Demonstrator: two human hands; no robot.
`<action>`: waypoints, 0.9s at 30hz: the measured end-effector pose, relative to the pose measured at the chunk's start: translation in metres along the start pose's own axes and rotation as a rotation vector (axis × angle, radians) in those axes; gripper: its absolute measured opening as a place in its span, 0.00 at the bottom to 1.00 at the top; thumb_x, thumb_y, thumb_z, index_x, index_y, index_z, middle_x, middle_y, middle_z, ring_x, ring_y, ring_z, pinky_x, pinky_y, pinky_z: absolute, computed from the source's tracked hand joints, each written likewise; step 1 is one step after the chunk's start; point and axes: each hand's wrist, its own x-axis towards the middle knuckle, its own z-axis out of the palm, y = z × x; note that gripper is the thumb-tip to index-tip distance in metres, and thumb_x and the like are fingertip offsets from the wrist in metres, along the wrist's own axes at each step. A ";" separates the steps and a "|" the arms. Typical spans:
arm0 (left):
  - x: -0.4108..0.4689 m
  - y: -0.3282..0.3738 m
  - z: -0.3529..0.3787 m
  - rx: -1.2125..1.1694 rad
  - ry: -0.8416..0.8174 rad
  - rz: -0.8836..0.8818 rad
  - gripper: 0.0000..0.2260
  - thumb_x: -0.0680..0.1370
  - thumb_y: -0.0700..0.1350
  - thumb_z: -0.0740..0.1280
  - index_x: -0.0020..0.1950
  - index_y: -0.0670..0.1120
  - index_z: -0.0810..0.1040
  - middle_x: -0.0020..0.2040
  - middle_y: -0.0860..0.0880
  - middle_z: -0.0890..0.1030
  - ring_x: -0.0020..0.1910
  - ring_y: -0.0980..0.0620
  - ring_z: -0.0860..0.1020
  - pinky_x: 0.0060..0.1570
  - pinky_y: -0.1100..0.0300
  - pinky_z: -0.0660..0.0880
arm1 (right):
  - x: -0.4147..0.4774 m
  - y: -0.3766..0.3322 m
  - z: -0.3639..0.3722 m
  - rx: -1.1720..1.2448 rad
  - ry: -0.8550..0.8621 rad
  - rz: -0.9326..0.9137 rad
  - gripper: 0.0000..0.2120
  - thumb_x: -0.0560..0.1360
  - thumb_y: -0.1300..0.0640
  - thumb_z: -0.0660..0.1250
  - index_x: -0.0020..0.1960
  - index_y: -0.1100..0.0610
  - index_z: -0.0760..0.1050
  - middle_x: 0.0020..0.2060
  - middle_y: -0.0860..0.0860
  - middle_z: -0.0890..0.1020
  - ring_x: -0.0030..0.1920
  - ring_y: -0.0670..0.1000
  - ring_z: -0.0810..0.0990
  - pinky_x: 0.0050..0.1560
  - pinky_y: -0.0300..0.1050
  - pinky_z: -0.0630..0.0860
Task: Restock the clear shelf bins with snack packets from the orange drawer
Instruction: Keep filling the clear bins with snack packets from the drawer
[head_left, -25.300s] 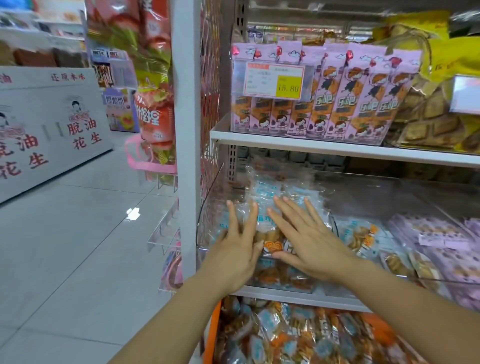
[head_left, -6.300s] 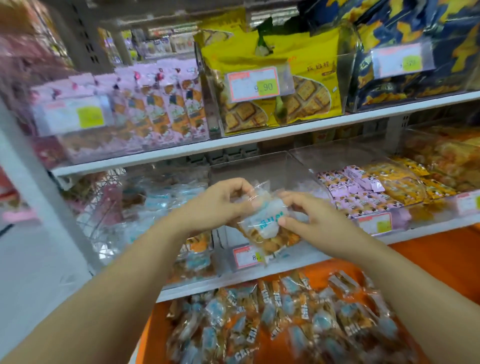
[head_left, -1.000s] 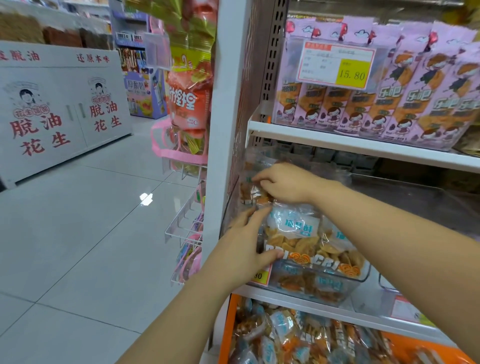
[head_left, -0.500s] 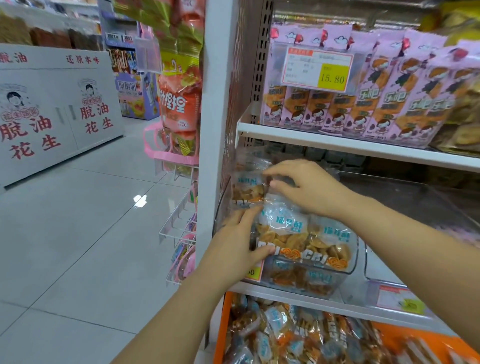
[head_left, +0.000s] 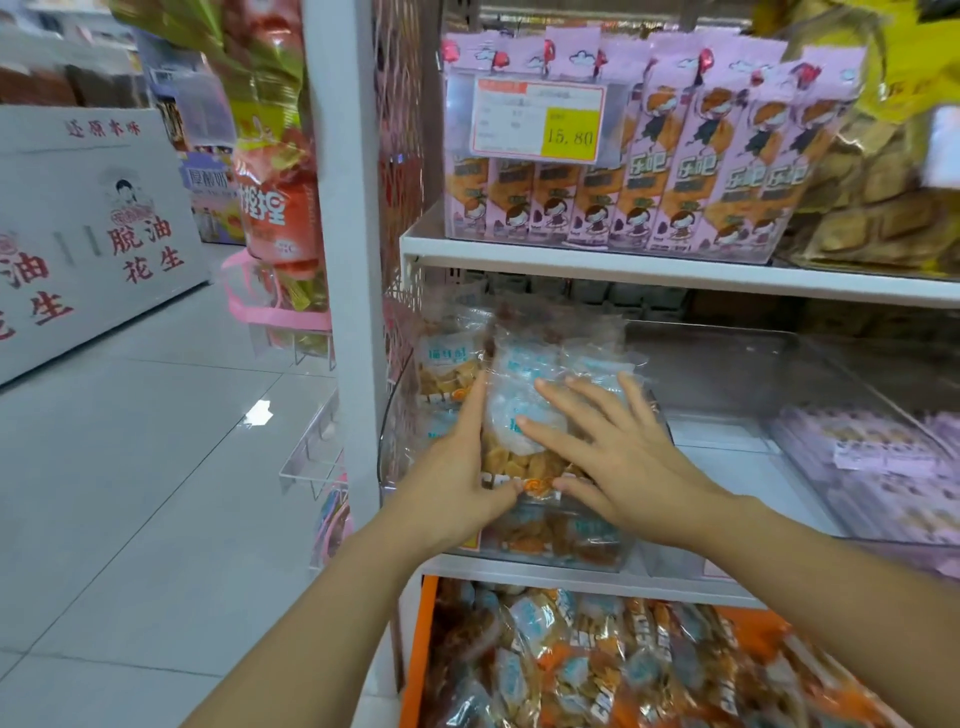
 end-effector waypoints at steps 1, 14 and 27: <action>0.001 -0.001 0.002 0.021 0.001 -0.003 0.47 0.76 0.50 0.68 0.74 0.62 0.29 0.63 0.43 0.76 0.54 0.47 0.79 0.55 0.47 0.76 | 0.001 0.001 0.002 -0.026 -0.013 -0.011 0.32 0.72 0.44 0.66 0.73 0.46 0.59 0.74 0.54 0.62 0.71 0.59 0.62 0.67 0.70 0.59; -0.015 -0.001 -0.005 0.005 0.114 0.033 0.48 0.74 0.51 0.72 0.76 0.61 0.35 0.77 0.54 0.57 0.61 0.56 0.73 0.56 0.62 0.68 | -0.031 -0.005 -0.034 0.134 0.114 0.041 0.21 0.77 0.50 0.60 0.69 0.50 0.66 0.73 0.57 0.63 0.71 0.58 0.63 0.71 0.58 0.61; -0.017 -0.002 0.012 0.364 0.167 0.135 0.28 0.80 0.42 0.63 0.75 0.62 0.58 0.78 0.54 0.41 0.49 0.53 0.78 0.45 0.57 0.77 | -0.074 -0.014 -0.003 0.009 -0.010 0.118 0.19 0.70 0.54 0.73 0.61 0.52 0.78 0.68 0.55 0.72 0.68 0.54 0.70 0.71 0.49 0.55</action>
